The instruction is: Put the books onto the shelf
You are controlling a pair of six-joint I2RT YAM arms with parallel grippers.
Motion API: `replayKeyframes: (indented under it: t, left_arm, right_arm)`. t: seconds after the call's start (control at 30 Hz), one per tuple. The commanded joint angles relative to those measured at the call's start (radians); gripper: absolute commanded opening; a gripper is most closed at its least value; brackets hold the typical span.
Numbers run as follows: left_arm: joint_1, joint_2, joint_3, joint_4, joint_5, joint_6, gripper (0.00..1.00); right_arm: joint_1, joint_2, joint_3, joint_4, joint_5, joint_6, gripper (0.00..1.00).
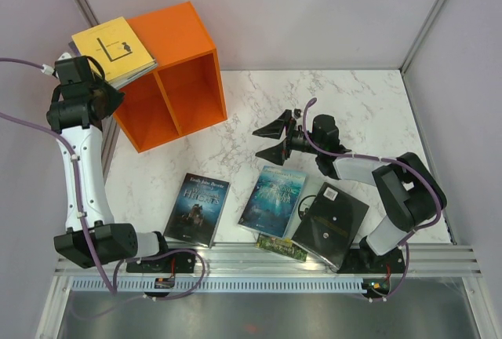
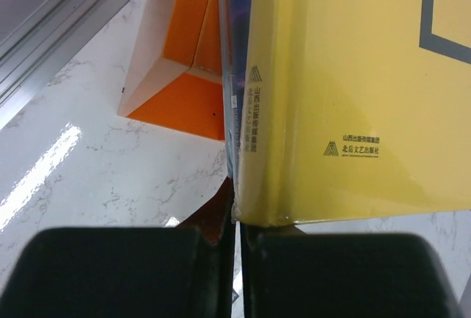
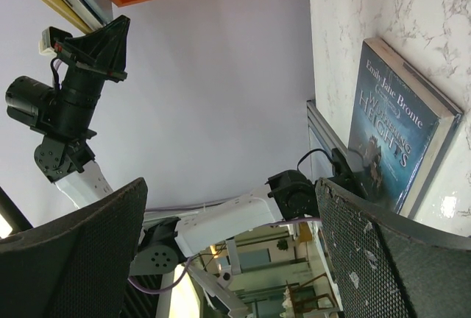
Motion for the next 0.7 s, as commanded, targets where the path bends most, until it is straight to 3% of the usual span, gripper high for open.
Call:
replayKeyframes:
  t: [0.0,0.67]
  left_arm:
    - [0.002,0.032,0.064,0.006,-0.075,0.022,0.02]
    - [0.067,0.08,0.093,-0.007,-0.181,0.041,0.02]
  right_arm:
    - [-0.008,0.007,0.026,0.033,-0.018,-0.016,0.98]
    - [-0.028,0.021,0.034,0.0,-0.025,-0.037,0.98]
